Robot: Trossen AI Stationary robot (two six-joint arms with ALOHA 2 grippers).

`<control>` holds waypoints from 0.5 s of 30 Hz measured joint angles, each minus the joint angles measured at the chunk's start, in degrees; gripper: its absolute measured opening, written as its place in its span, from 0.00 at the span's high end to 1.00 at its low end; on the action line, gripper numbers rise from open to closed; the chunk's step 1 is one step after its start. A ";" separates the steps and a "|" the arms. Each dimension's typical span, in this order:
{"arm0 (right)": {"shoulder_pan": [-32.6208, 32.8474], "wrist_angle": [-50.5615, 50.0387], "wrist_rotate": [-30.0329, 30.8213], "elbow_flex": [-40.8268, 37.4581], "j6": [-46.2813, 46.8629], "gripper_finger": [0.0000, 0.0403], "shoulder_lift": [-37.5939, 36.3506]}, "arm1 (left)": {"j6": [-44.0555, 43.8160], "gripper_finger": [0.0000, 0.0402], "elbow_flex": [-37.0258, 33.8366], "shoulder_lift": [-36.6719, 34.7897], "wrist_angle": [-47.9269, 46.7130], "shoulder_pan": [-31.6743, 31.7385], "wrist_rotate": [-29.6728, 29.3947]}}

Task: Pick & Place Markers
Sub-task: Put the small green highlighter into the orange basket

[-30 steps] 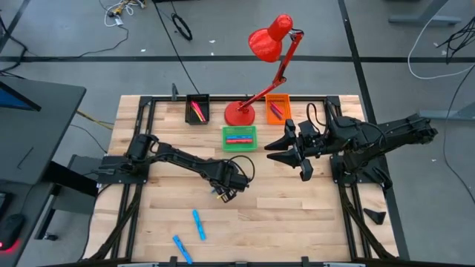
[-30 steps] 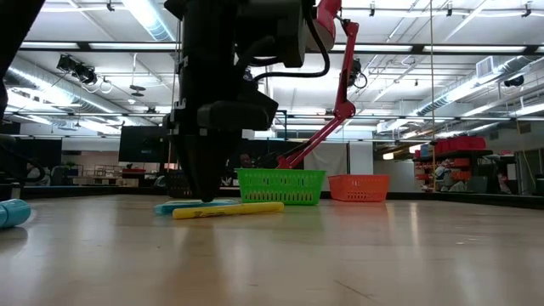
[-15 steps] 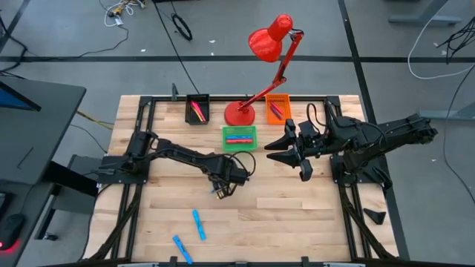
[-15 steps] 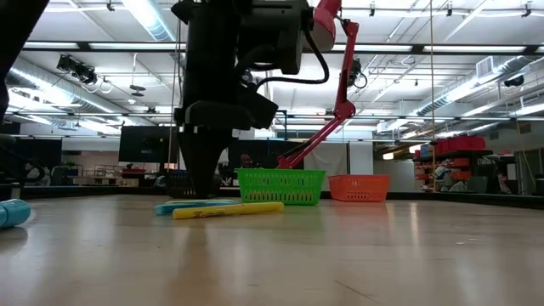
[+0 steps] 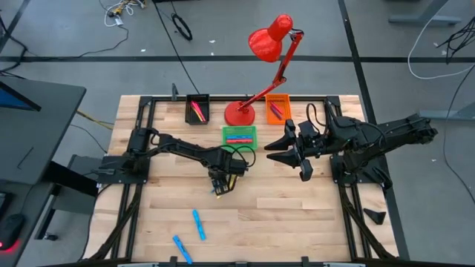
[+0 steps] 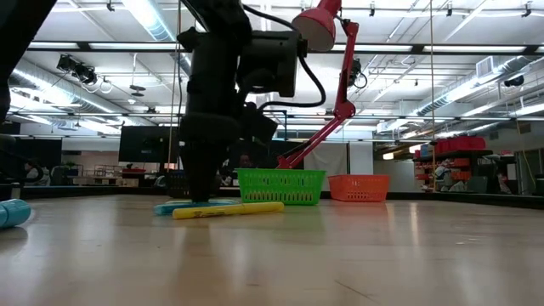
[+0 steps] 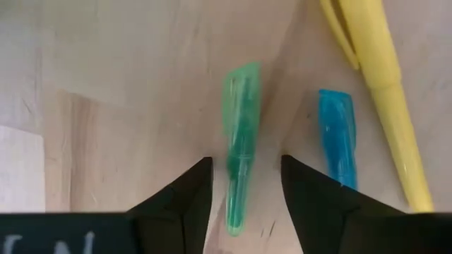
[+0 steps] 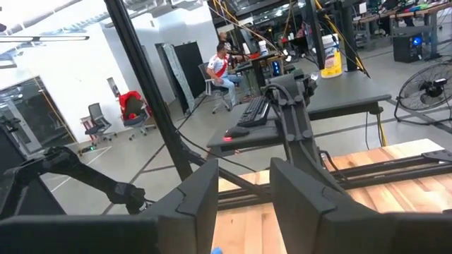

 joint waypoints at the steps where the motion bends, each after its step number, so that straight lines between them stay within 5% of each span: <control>1: 0.00 0.02 0.44 0.00 -0.02 0.68 0.00 | 0.55 0.59 0.00 0.00 0.04 0.00 0.29; 9: 0.00 0.15 1.80 0.00 -0.97 0.68 0.00 | 0.70 0.91 -0.12 0.00 -0.91 -0.55 2.15; 15: 0.00 0.37 1.71 0.00 -0.18 0.68 0.00 | -1.58 0.92 -0.45 -1.04 -1.86 -1.76 1.27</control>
